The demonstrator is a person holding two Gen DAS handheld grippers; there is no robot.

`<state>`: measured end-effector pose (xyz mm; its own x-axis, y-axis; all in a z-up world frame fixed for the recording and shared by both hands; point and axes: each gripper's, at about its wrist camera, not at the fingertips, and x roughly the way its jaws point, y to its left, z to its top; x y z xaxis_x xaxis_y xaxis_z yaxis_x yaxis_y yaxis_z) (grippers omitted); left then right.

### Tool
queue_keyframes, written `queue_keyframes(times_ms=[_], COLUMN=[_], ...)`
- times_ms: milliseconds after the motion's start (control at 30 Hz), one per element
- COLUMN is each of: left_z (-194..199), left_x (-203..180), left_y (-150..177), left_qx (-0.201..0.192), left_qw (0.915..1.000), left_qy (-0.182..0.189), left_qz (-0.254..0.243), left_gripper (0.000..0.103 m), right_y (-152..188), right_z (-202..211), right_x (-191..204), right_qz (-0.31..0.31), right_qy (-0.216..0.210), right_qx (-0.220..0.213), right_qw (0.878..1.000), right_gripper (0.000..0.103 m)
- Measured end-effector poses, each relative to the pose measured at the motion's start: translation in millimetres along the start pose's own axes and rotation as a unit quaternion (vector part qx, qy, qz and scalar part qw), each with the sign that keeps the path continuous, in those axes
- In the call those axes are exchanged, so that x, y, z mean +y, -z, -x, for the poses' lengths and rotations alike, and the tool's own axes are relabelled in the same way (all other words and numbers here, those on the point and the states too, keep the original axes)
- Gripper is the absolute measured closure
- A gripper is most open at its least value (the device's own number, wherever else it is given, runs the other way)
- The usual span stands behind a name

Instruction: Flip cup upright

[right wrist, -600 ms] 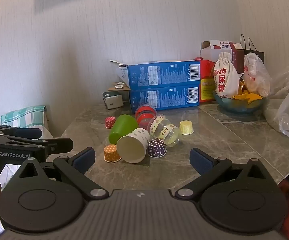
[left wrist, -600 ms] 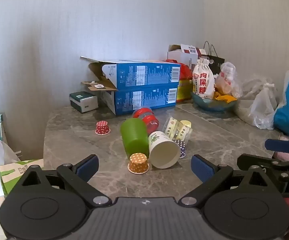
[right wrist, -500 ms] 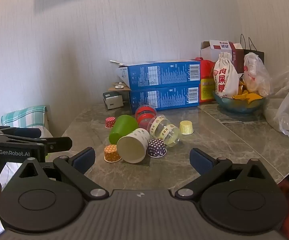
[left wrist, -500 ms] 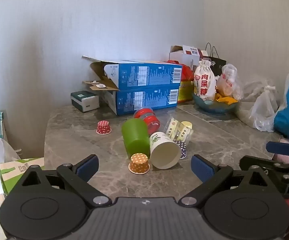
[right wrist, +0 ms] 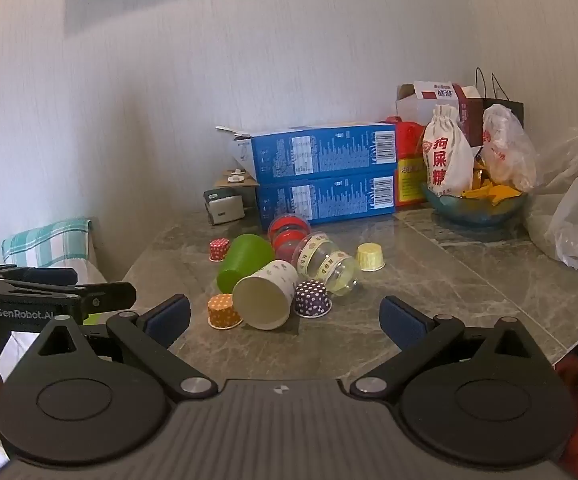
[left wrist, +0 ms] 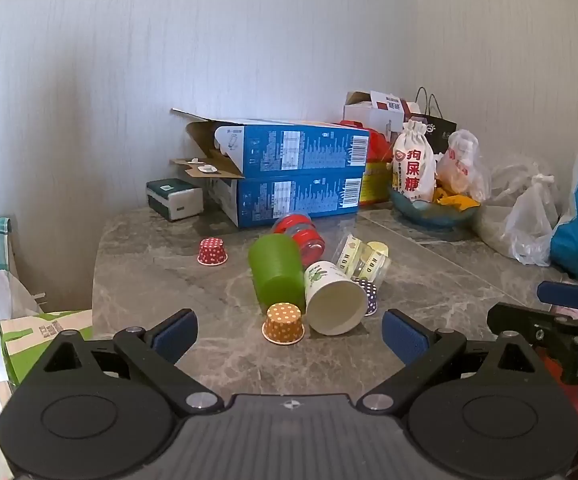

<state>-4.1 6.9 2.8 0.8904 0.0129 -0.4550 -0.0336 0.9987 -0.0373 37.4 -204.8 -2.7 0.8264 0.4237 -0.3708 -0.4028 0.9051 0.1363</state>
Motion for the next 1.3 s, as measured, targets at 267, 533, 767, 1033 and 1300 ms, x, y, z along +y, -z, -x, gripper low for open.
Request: queue_keyframes(times_ms=[267,533,767,1033,1300], left_z=[-2.5,-3.0,-2.4,-2.6,-2.5], left_x=[1.1,0.7,0.3,0.9,1.4], left_y=[1.7,2.3,3.6,3.6,3.7], left_qx=[0.004,0.002,0.0,0.0,0.0], left_qw=[1.0,1.0,1.0,1.0,1.0], left_qy=[0.002,0.003,0.002,0.002,0.003], left_qz=[0.001,0.004,0.005,0.004,0.005], left_gripper=[0.003,0.003,0.003,0.003,0.003], right_y=[1.2,0.6,1.1,-0.3,-0.3], right_z=[-3.2,-1.9,-2.0,-2.2,-3.4], right_x=[1.4,-2.3,0.2,1.0,2.7], right_qz=[-0.004,-0.014,-0.009,-0.007,-0.002], right_qy=[-0.006,-0.021,-0.022,-0.021,-0.022], right_qx=[0.006,0.003,0.003,0.001,0.004], right_qw=[1.0,1.0,1.0,1.0,1.0], right_gripper=[0.001,0.001,0.001,0.001,0.001])
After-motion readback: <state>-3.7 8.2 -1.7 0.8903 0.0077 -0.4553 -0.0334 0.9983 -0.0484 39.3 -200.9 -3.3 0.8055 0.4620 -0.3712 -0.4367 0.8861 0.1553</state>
